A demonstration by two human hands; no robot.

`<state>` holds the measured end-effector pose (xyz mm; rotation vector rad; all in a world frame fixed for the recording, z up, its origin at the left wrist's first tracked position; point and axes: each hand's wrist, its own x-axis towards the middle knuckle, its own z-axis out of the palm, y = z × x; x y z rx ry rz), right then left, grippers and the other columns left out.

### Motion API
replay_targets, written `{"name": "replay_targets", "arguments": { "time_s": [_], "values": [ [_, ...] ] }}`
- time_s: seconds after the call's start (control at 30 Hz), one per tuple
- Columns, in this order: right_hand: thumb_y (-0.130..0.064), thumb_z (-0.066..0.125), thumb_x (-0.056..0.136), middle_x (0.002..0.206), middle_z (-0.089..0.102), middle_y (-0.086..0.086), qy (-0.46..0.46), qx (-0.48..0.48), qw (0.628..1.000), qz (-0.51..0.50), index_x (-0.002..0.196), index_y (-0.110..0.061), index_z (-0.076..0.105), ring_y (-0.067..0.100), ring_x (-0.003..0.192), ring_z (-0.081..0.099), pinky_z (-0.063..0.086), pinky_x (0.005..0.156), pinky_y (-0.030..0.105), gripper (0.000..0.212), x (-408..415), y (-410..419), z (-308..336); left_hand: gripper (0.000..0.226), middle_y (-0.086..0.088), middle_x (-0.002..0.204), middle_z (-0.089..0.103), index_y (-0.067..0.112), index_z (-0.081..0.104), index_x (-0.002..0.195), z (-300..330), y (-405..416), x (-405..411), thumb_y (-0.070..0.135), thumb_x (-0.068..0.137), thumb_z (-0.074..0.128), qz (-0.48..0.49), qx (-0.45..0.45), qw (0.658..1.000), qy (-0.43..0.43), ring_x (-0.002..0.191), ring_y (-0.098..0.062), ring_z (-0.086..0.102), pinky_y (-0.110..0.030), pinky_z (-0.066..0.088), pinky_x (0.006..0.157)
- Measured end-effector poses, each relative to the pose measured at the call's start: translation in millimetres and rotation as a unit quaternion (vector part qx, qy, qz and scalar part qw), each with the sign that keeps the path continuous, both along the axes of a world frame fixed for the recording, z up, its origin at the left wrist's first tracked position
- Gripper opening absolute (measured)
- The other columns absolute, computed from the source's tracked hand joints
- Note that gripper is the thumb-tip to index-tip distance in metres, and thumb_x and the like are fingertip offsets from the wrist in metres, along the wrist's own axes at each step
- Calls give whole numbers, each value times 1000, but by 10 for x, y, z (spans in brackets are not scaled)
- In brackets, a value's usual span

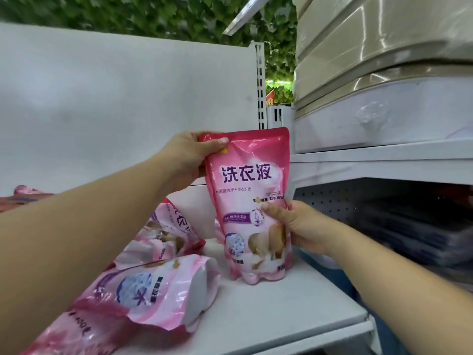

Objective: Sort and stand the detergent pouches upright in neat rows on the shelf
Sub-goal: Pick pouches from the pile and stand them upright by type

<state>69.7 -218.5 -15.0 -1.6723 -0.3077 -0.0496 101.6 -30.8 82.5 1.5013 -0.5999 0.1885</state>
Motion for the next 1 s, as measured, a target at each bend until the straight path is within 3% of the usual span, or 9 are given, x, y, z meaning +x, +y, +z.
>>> {"name": "replay_targets", "arguments": {
  "time_s": [0.07, 0.13, 0.27, 0.4, 0.6, 0.67, 0.77, 0.83, 1.0],
  "values": [
    [-42, 67, 59, 74, 72, 3, 22, -30, 999, 34, 104, -11, 55, 16, 72, 69, 53, 75, 35, 56, -91, -16, -21, 6, 2, 59, 65, 14, 60, 82, -34, 13, -28, 13, 87, 59, 1, 2, 1000, 5, 49, -9, 60, -22, 56, 52],
    [-38, 71, 58, 96, 72, 3, 24, -64, 997, 34, 108, -14, 58, 21, 93, 66, 50, 87, 40, 57, -139, -17, -71, 10, 2, 63, 65, 16, 57, 83, -90, 60, -102, 26, 86, 59, -11, 60, 998, 26, 57, -13, 62, -26, 57, 58],
    [-14, 67, 78, 86, 70, 0, 12, -16, 1000, -20, 89, -15, 61, 17, 83, 63, 48, 76, 30, 13, -101, 34, -129, 23, -8, 98, 69, 18, 57, 99, -355, 70, -254, 28, 79, 62, -58, 238, 967, 75, 88, -27, 66, -37, 56, 71],
    [-18, 71, 71, 97, 71, 4, 19, -9, 999, -28, 93, -14, 63, 25, 102, 62, 45, 96, 40, 24, 31, 82, -89, 25, -10, 109, 67, 15, 58, 107, -426, -5, -149, 11, 83, 64, -9, 204, 977, 61, 98, -29, 64, -44, 54, 79],
    [-10, 67, 78, 97, 70, 2, 10, 27, 999, -25, 94, -16, 62, 22, 99, 62, 45, 94, 36, 18, 223, 82, -151, 25, -5, 106, 68, 17, 57, 104, -510, -73, 59, 14, 81, 67, 11, 153, 985, 84, 89, -21, 65, -37, 55, 76],
    [-13, 69, 77, 102, 68, 3, 9, 22, 999, -31, 96, -16, 60, 21, 101, 61, 45, 95, 35, 21, 197, 93, -142, 31, -6, 114, 65, 17, 56, 110, -505, -46, 31, 23, 81, 67, 70, 190, 977, 61, 95, -21, 63, -35, 54, 81],
    [-18, 69, 79, 119, 62, 0, -30, -106, 991, -77, 115, -17, 53, 12, 97, 59, 46, 88, 24, 39, 32, 127, -20, 56, -6, 125, 59, 17, 47, 129, -432, 217, -130, 40, 81, 64, 237, 423, 871, -77, 109, -23, 57, -31, 44, 91],
    [-21, 69, 80, 125, 55, -4, -83, -175, 970, -144, 132, -19, 40, 13, 104, 55, 43, 93, 26, 60, -107, 175, 82, 56, -5, 124, 59, 19, 48, 130, -385, 488, -367, 43, 81, 62, 293, 473, 821, -130, 110, -22, 56, -27, 40, 91],
    [-21, 68, 82, 124, 45, -1, -266, -91, 924, -261, 137, -18, 32, 15, 115, 45, 41, 97, 30, 66, -438, 365, 196, 35, -5, 123, 60, 20, 59, 119, -512, 1096, -931, 38, 89, 51, 373, 554, 727, -161, 109, -24, 53, -24, 31, 75]
  ]
}}
